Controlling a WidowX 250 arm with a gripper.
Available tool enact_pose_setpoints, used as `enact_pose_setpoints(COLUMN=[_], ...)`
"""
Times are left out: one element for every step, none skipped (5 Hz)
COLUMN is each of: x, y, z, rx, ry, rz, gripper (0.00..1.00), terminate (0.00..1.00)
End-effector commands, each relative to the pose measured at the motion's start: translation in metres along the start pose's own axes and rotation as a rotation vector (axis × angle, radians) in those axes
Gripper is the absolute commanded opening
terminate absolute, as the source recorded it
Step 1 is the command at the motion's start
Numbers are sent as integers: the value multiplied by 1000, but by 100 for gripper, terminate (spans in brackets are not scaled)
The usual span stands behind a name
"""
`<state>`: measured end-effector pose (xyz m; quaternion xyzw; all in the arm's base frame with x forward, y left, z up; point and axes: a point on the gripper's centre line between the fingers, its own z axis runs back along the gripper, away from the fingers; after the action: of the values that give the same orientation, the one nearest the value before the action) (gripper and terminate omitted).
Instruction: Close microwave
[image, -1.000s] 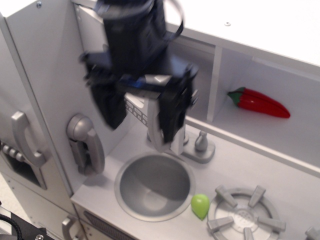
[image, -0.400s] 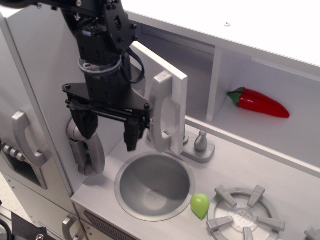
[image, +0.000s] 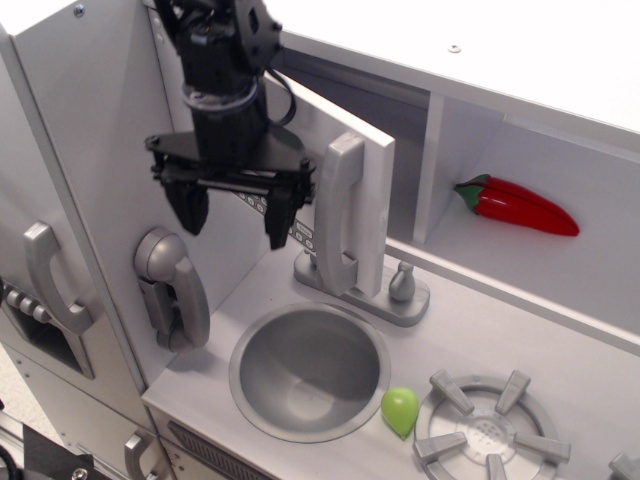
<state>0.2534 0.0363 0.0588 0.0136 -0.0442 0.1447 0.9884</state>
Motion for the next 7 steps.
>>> enact_pose_setpoints(x=[20, 29, 35, 39, 42, 47, 32], y=[-6, -11, -14, -16, -20, -20, -10], z=[21, 22, 19, 19, 18, 20, 17], rx=[-22, -21, -16, -20, -26, -75, -60], ry=[-62, -83, -100, -108, -179, -270, -119], rz=[26, 47, 53, 59, 68, 80, 71], gripper=[100, 100, 100, 100, 100, 100, 100], terminate=[0, 0, 0, 0, 0, 0, 0])
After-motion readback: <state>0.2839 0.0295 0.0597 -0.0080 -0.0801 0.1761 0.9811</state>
